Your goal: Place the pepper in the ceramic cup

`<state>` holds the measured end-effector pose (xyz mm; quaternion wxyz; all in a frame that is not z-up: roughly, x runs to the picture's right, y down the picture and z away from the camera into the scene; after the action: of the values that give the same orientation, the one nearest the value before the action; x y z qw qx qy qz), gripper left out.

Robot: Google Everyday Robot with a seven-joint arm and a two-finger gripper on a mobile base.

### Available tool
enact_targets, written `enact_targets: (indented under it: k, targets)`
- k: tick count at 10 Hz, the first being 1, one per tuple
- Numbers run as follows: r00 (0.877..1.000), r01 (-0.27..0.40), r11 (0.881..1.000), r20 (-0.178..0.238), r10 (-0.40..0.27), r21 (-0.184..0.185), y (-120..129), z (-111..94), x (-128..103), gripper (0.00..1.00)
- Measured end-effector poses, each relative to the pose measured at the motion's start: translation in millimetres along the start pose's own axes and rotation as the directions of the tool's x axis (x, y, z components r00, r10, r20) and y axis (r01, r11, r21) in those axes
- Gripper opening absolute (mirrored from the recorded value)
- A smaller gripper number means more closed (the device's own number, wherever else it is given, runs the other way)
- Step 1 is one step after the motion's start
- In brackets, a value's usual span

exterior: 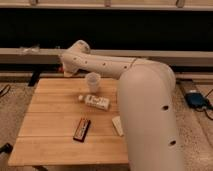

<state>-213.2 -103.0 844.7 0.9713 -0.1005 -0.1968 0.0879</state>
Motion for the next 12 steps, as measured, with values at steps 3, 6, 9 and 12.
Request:
enact_targets:
  k: [3,6,9,12]
  targets:
    - [0.999,-0.045,0.998,-0.023,0.045,0.035,-0.5,-11.5,27.4,0.00]
    - [0.995,-0.092,0.993,-0.032,0.094,0.068,-7.0,-18.9,50.1,0.00]
    - [0.989,-0.144,0.985,-0.022,0.147,0.096,-14.9,-21.0,67.5,0.00]
    - [0.984,-0.175,0.979,-0.007,0.177,0.107,-17.8,-15.5,76.8,0.00]
